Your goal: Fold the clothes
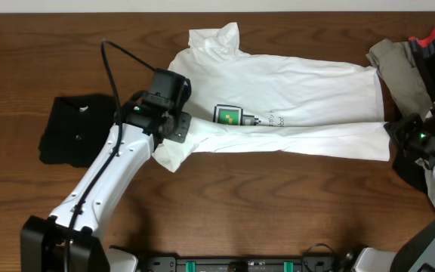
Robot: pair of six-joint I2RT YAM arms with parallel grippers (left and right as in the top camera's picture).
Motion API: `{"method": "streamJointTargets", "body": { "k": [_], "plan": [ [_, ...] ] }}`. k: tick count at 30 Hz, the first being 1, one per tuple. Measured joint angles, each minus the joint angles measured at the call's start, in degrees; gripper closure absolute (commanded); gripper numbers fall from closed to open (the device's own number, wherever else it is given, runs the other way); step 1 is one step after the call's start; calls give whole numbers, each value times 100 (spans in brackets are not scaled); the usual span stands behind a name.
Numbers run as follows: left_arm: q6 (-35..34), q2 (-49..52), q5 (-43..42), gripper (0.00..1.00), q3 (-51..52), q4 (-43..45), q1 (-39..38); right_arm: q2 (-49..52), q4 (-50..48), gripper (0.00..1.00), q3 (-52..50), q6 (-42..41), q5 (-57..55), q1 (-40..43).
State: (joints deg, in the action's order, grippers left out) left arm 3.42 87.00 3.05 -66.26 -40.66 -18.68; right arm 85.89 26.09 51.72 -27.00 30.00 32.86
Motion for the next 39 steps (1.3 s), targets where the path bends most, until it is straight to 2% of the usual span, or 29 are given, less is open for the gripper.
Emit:
{"method": "streamJointTargets", "body": {
  "k": [6, 18, 33, 34, 38, 39],
  "plan": [
    [120, 0, 94, 94, 0, 455, 256, 345, -114, 99, 0, -4, -4, 0],
    [437, 50, 125, 94, 0, 1213, 273, 557, -195, 99, 0, -4, -164, -98],
    [649, 1019, 146, 93, -2, 2057, 330, 557, -236, 99, 0, -70, -409, -278],
    [656, 1058, 146, 91, -2, 2098, 343, 557, -236, 99, 0, -70, -411, -278],
    [730, 1200, 164, 61, -2, 2284, 363, 557, -236, 99, 0, -85, -437, -278],
    [737, 1211, 175, 46, -2, 2328, 365, 557, -236, 99, 0, -87, -437, -278]
  ]
}}
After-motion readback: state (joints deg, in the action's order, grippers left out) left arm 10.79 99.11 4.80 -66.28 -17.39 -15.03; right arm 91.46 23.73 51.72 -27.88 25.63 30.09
